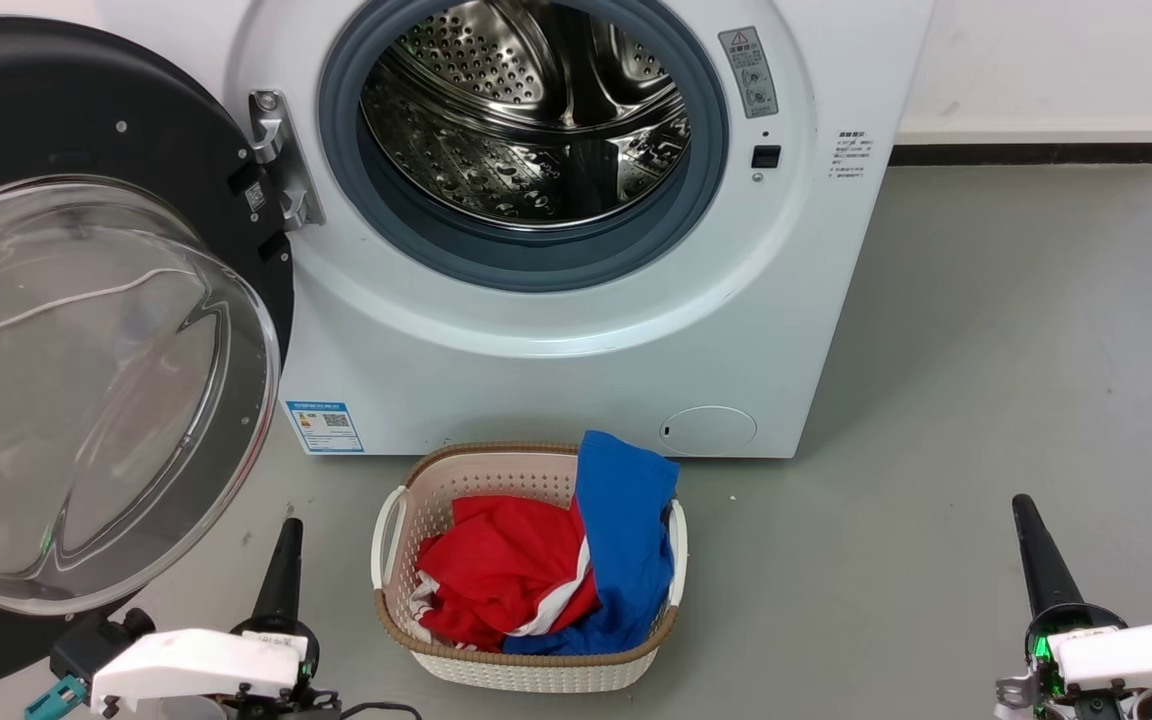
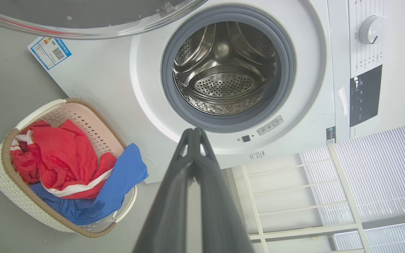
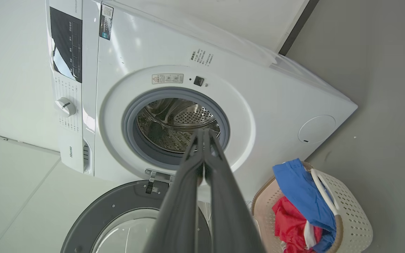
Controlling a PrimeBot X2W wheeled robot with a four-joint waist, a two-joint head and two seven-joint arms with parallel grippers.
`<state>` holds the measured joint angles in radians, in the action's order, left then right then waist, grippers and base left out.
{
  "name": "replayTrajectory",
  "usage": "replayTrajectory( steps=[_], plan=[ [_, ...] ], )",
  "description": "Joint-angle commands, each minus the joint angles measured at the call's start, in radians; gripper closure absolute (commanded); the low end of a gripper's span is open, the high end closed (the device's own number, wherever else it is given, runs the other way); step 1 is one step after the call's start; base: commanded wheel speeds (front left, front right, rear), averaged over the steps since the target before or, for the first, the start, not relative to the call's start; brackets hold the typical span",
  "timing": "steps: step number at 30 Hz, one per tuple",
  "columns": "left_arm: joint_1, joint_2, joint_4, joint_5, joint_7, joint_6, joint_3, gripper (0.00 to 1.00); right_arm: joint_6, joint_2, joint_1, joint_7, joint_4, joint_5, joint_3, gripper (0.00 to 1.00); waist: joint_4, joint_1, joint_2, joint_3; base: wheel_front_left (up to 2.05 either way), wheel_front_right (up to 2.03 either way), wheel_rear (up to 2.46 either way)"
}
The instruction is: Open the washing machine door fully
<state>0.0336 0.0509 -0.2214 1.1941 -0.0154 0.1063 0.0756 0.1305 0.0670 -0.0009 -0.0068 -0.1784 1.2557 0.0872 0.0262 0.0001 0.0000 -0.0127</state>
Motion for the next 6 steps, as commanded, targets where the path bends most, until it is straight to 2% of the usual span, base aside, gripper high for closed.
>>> replayTrajectory(
  steps=[1, 6],
  plan=[
    [0.025, 0.001, 0.003, 0.028, -0.007, 0.008, 0.006, 1.0, 0.0, 0.006, -0.025, 0.006, 0.0, 0.027, -0.001, 1.0, -0.001, -0.0001, 0.0, 0.001, 0.0, 0.0, 0.0],
    [0.032, 0.001, 0.0, 0.078, -0.019, 0.009, 0.01, 1.0, 0.0, 0.006, -0.035, 0.019, -0.009, 0.072, 0.0, 1.0, -0.004, -0.0001, 0.0, 0.002, 0.0, 0.0, 0.0]
  ],
)
